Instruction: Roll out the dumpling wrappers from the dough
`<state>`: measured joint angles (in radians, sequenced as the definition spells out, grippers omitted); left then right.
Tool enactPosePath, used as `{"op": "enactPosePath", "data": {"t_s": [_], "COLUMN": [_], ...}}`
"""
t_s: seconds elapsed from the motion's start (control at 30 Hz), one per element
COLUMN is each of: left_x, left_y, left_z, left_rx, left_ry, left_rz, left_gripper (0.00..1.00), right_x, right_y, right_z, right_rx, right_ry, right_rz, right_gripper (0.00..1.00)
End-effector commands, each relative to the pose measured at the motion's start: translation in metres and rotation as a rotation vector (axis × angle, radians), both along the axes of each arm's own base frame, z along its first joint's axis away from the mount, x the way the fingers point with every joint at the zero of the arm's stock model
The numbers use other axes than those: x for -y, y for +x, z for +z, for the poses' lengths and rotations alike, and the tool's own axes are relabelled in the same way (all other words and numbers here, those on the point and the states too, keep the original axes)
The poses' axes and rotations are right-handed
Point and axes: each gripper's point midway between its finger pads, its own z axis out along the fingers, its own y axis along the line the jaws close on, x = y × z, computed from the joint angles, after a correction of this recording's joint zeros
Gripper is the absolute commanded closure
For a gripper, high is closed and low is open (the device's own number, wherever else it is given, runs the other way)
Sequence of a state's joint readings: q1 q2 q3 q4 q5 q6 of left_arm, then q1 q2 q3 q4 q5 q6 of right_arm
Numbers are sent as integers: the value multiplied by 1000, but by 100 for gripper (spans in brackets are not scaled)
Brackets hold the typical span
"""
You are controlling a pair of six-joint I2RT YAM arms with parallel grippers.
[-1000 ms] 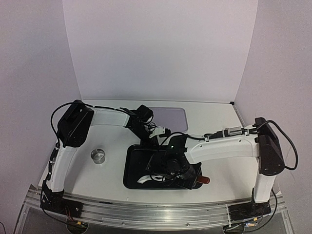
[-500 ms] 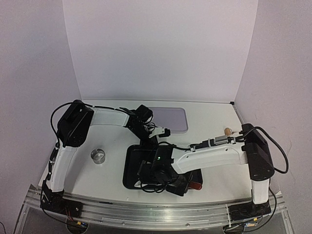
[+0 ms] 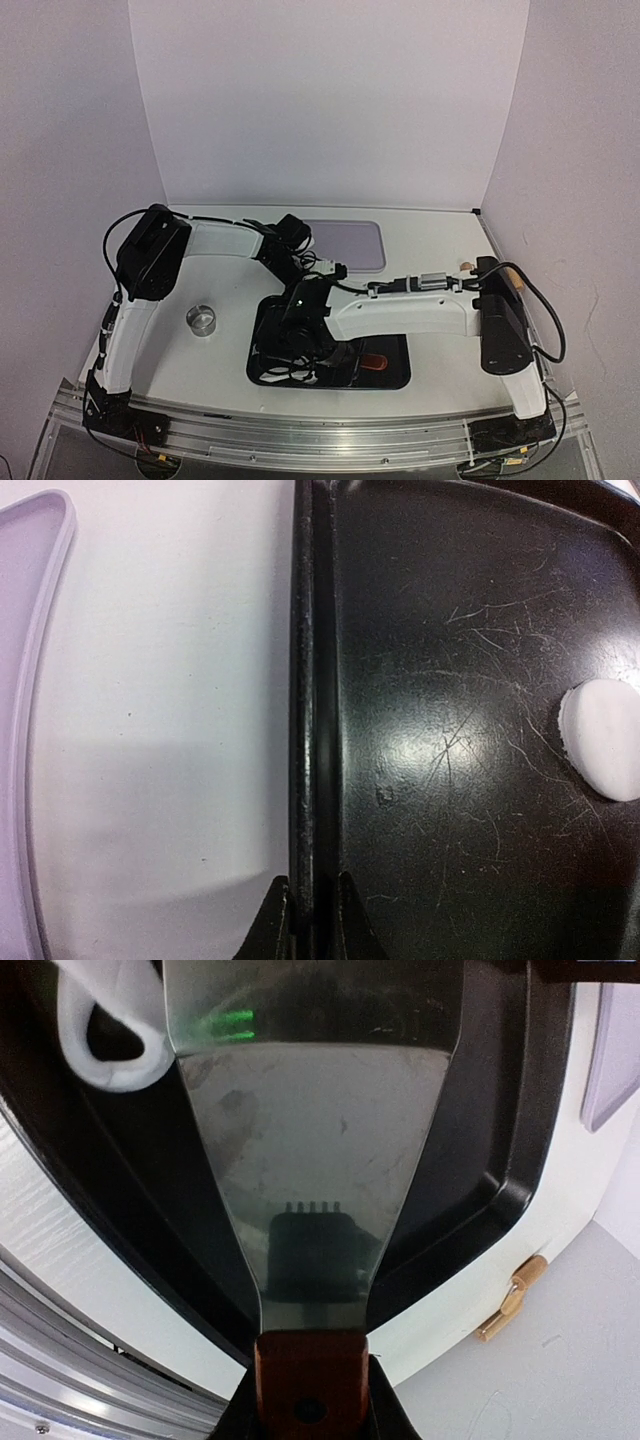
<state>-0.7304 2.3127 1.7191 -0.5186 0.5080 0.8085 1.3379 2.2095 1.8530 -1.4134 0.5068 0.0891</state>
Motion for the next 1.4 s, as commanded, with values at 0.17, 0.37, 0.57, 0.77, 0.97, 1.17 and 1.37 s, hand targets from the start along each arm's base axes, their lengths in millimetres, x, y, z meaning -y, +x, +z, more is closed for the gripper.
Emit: {"op": "enactPosePath", "data": {"t_s": [0.17, 0.37, 0.57, 0.77, 0.97, 1.17, 1.37], "left_x": [-10, -11, -10, -11, -10, -11, -10], "left_y": [11, 14, 15, 16, 15, 16, 16], "left_z": [-7, -8, -5, -4, -3, -4, -4], "left_rx": [86, 99, 105, 104, 101, 102, 95], "left_ry": [54, 60, 59, 61, 59, 60, 58], "left_rz": [-10, -10, -7, -4, -4, -3, 2], "left_gripper": [100, 100, 100, 100, 100, 100, 100], "right_x": [12, 97, 141, 170, 163, 140, 81], "right_y": [22, 9, 7, 0, -1, -2, 4], "right_z": [50, 68, 89, 78, 63, 52, 35], "right_rx": [116, 92, 112, 49, 37, 15, 1], "right_ry": [0, -209, -255, -381, -385, -300, -193], "right_rz": [75, 173, 267, 306, 291, 301, 373], "right_gripper": [100, 100, 100, 100, 100, 100, 100]}}
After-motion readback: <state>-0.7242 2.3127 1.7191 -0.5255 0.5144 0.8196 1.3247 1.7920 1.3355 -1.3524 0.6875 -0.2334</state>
